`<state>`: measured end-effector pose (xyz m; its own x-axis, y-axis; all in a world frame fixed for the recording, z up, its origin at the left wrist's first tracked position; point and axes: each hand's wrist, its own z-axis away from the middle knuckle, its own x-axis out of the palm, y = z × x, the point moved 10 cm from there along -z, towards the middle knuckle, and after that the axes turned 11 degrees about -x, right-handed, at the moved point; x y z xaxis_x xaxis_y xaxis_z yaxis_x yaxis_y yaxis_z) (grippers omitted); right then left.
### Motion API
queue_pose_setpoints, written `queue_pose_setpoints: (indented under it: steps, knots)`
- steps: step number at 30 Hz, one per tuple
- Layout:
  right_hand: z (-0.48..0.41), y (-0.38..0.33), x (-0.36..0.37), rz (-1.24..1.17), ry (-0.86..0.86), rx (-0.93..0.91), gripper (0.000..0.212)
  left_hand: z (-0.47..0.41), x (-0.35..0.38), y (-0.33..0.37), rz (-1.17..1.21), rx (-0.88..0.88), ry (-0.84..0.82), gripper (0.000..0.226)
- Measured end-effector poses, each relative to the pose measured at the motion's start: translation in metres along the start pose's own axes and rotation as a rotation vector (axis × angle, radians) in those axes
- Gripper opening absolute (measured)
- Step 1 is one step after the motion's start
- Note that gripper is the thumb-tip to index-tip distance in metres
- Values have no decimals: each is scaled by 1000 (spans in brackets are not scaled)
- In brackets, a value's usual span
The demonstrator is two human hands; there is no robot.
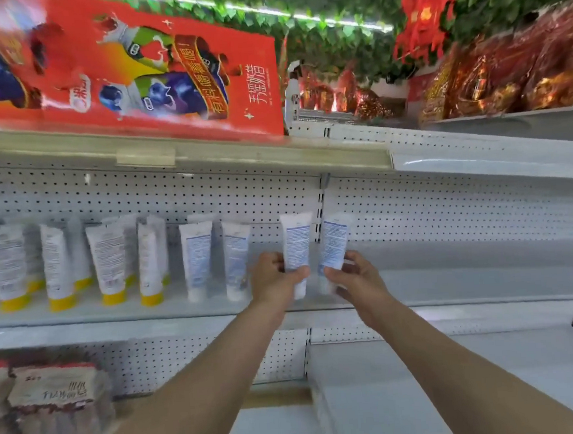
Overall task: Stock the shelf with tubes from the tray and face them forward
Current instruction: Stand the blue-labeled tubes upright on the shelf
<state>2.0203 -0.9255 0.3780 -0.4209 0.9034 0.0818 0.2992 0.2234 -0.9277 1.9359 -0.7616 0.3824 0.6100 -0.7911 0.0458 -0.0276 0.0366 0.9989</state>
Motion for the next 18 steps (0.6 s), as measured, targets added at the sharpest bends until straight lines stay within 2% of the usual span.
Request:
queue_pose_setpoints:
  steps: [4,10,14,18]
  knots:
    - [-48,17,-16,92,-25,-31,41,-51,16,-9,-80,-1,154,36]
    - [-82,61,-15,227,-19,-23,51,-91,4,-31,-191,10,256,39]
    - [-93,76,-6,288,-21,-41,48,-99,2,-34,-247,49,273,37]
    - [-103,77,4,335,-43,-63,45,-110,3,-38,-202,79,238,35]
